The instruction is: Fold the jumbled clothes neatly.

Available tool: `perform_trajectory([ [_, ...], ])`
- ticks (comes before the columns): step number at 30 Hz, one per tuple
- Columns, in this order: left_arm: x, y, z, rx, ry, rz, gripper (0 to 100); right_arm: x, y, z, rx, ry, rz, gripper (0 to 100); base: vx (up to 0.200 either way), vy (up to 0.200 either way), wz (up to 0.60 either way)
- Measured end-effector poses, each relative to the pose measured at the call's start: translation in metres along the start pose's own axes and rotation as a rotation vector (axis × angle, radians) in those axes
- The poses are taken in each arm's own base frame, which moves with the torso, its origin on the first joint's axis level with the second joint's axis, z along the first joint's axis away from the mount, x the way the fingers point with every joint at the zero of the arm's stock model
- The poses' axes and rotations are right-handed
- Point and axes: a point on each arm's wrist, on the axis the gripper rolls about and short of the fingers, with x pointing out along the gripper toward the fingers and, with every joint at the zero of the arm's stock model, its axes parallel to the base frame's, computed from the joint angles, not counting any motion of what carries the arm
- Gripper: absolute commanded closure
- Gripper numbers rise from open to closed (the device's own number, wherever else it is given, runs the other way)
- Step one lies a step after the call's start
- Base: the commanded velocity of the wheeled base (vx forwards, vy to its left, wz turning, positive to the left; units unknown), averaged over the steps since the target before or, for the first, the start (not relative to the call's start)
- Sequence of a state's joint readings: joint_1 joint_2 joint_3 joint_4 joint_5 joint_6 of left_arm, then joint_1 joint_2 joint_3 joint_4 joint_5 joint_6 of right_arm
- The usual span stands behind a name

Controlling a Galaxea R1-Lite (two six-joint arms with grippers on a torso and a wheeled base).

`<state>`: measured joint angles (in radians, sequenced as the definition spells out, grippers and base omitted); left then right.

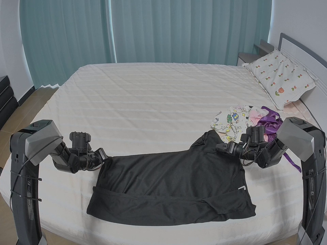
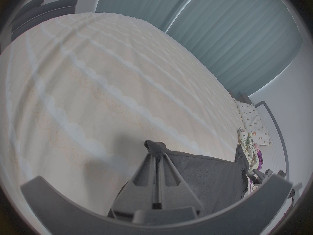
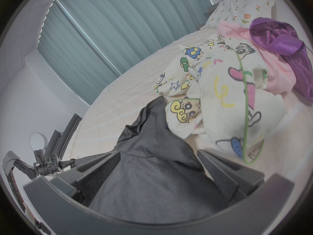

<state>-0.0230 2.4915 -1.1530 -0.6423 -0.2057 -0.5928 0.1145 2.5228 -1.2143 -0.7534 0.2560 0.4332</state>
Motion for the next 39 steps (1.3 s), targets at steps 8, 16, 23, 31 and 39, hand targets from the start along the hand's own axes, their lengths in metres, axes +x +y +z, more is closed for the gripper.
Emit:
perform_trajectory([
  [8,-0.001,0.0,0.0,-0.02,-0.001,0.0,100,0.013,-0.003,0.001,-0.029,-0.018,0.003,0,0.0,0.0,0.0],
  [16,-0.001,0.0,0.0,-0.028,-0.001,0.0,100,0.026,0.0,-0.001,-0.053,-0.038,0.003,100,0.0,0.0,0.0],
  [23,-0.002,-0.001,0.001,-0.038,-0.007,0.002,100,0.022,-0.001,-0.002,-0.043,-0.054,-0.002,100,0.0,0.0,0.0],
  [31,-0.008,-0.004,0.013,-0.081,-0.066,-0.016,100,0.004,-0.001,0.006,-0.001,-0.06,-0.009,100,0.0,0.0,0.0],
  [39,-0.013,-0.002,0.022,-0.085,-0.135,-0.009,100,-0.014,0.001,0.022,0.043,-0.09,0.005,100,0.0,0.0,0.0],
])
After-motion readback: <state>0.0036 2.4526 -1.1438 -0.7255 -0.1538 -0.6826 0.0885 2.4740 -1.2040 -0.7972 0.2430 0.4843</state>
